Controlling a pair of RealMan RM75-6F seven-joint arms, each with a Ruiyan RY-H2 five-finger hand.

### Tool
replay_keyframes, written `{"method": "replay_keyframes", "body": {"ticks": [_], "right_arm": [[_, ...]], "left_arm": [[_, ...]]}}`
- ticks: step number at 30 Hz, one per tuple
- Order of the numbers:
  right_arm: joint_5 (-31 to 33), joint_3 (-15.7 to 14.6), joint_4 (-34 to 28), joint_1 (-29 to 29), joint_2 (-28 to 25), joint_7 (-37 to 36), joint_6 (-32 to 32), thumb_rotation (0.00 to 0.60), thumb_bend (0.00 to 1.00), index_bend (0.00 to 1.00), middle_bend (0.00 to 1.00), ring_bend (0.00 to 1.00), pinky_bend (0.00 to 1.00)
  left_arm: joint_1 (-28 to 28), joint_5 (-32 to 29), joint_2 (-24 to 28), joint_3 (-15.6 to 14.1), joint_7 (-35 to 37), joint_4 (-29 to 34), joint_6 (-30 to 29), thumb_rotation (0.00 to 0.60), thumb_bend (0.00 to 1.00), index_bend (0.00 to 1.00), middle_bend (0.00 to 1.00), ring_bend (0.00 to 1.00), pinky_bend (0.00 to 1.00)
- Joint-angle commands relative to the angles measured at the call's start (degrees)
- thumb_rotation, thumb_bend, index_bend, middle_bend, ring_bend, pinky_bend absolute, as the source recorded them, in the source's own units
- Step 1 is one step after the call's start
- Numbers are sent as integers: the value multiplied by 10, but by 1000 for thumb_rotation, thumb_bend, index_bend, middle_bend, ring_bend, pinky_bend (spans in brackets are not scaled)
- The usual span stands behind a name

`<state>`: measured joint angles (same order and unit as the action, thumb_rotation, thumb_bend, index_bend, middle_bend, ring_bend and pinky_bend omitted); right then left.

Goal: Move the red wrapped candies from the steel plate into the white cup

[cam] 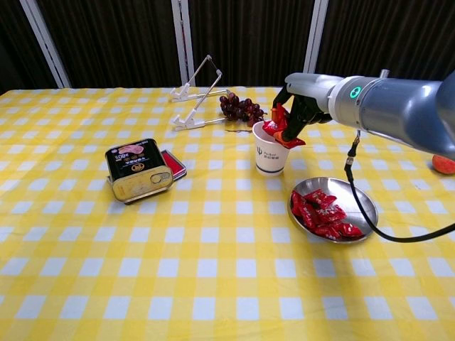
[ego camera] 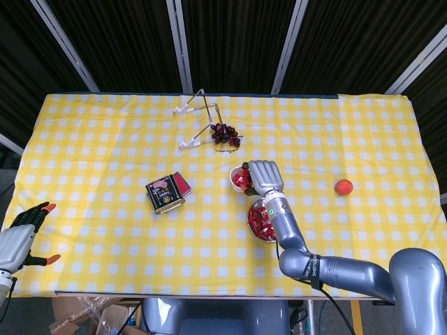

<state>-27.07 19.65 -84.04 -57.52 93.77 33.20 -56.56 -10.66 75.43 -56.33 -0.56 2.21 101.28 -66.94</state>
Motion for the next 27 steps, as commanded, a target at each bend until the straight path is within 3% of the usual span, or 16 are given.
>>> {"method": "replay_keyframes", "body": {"ticks": [1, 24, 27], "right_arm": [[-2, 1, 9, -3, 5, -5, 3, 600, 493, 630, 768, 928, 947], [6, 12, 13, -26, 6, 4, -4, 600, 494, 629, 768, 928, 947], [10, 8, 17, -26, 9, 4, 0, 600, 494, 593, 768, 928, 947]], "left_arm": [[0, 0, 0, 0, 0, 1, 0, 600, 62, 0, 0, 0, 0], [-1, 0, 3, -1, 8, 1, 4, 600, 62, 0, 0, 0, 0], [-2, -1, 3, -1, 8, 1, 5, 600, 62, 0, 0, 0, 0]]}}
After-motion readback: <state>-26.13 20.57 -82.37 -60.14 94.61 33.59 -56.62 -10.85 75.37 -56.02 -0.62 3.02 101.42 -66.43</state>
